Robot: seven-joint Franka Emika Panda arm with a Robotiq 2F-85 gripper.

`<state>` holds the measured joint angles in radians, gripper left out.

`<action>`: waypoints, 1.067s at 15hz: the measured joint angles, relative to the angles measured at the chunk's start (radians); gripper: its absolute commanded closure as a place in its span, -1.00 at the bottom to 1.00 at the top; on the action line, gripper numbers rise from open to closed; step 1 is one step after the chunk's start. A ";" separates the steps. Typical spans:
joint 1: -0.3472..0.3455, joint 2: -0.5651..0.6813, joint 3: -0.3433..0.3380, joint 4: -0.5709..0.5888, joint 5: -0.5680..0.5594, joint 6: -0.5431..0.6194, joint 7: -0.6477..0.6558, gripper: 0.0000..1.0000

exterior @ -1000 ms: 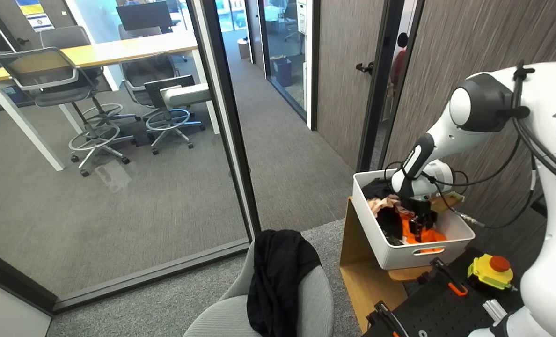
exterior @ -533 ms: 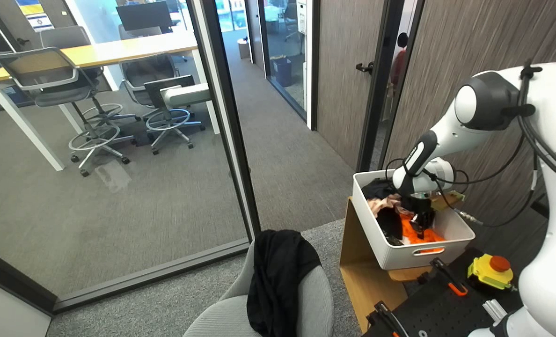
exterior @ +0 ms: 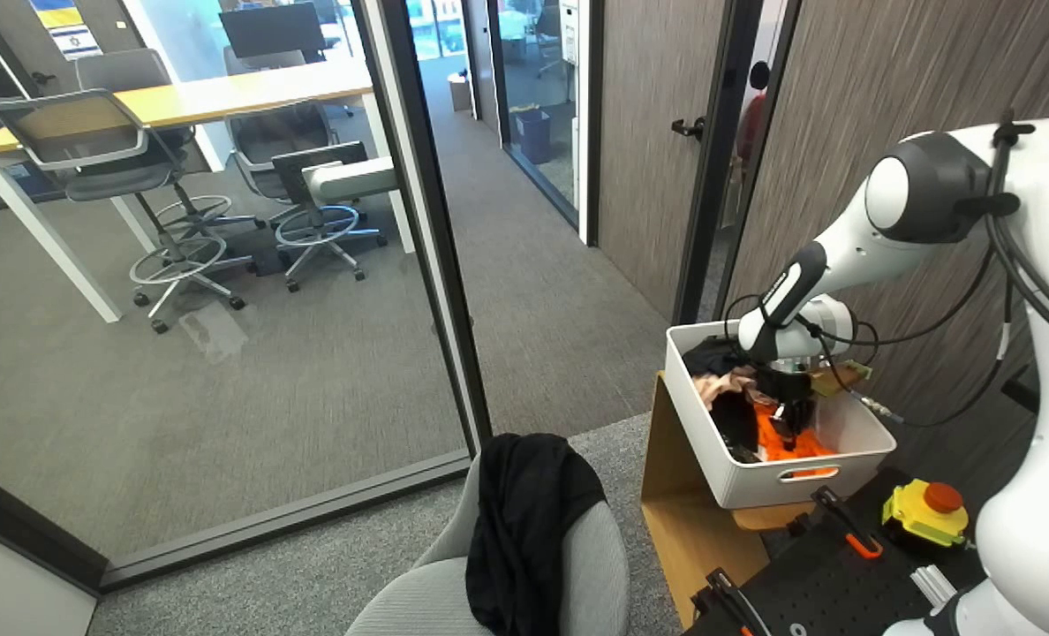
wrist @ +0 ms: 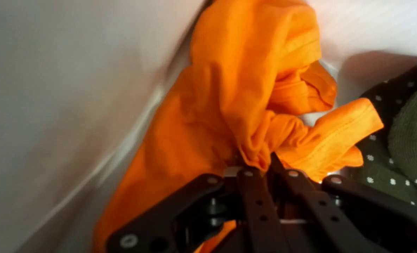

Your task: Hang the orange clothing on the back of the chair

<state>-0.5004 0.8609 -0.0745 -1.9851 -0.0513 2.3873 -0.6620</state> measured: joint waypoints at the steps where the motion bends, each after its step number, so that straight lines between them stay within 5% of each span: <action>1: -0.011 -0.003 0.013 0.003 0.009 -0.011 -0.020 0.85; 8: -0.068 -0.145 0.105 -0.018 0.108 -0.109 -0.239 0.85; 16: 0.040 -0.420 0.119 -0.092 0.115 -0.172 -0.386 0.85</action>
<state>-0.4606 0.4411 0.0447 -2.0768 0.0636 2.2155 -1.0484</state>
